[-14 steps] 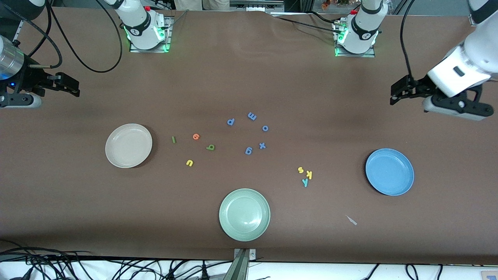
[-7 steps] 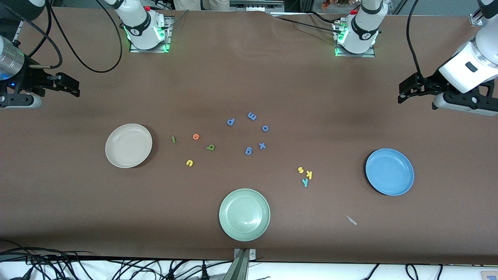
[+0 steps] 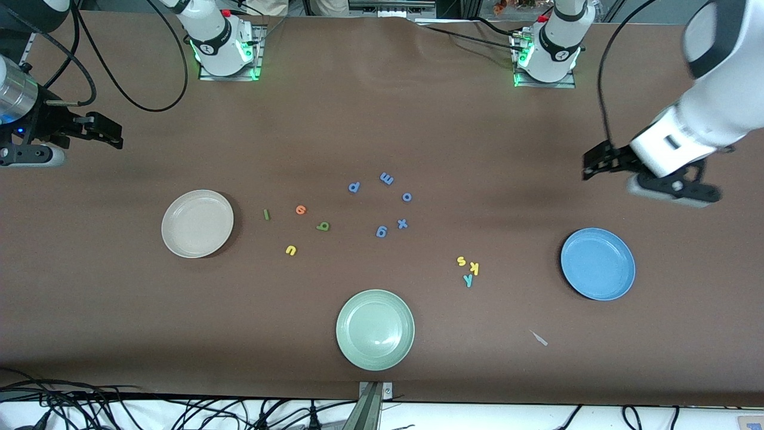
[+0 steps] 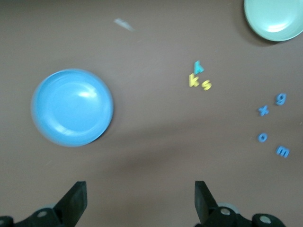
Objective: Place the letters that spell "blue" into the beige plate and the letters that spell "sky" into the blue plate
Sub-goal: 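Move the left gripper to the yellow k while the right gripper reaches the green stick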
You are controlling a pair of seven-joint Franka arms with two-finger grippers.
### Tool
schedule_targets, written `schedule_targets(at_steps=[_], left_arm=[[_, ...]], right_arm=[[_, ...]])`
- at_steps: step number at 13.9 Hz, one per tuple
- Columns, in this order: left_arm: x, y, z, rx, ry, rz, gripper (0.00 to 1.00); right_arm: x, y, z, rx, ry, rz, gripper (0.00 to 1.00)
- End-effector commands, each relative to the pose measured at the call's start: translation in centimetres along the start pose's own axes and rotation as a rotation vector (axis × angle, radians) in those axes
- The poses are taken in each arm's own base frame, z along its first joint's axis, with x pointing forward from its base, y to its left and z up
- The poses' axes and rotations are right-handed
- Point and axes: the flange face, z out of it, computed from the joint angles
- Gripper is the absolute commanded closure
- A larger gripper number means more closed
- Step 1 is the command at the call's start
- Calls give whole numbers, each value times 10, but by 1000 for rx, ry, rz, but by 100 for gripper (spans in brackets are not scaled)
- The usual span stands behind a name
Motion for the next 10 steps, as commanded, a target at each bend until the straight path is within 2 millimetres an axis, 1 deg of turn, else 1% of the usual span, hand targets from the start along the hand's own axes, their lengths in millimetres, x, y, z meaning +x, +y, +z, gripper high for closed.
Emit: schedule_targets(at_steps=[1,2,3,5,6,7,8,10], left_arm=[[25,16,78,-55,-14,14,0],[33,27,110,-62,-33,30,0],[41,36,136,-62,-31,46,0],[52,49,178,-62,-9,61,0],[56,56,199,-62,0,68,0],[57,55,221,-57,-16,70,0],[59,38,222,-47,-12,44,0],[62,39,229,-46,3,70,0]], right_arm=[[-1,-1,-4,19,-3,10,0],[0,-2,-3,18,-3,7,0],[1,-3,-3,18,1,5,0],[4,-7,1,16,-2,-3,0],[6,-13,3,17,-5,-12,0],[11,-15,10,17,-16,-19,0],[14,-17,16,17,-24,-27,0],[23,-43,32,14,-52,-73,0]])
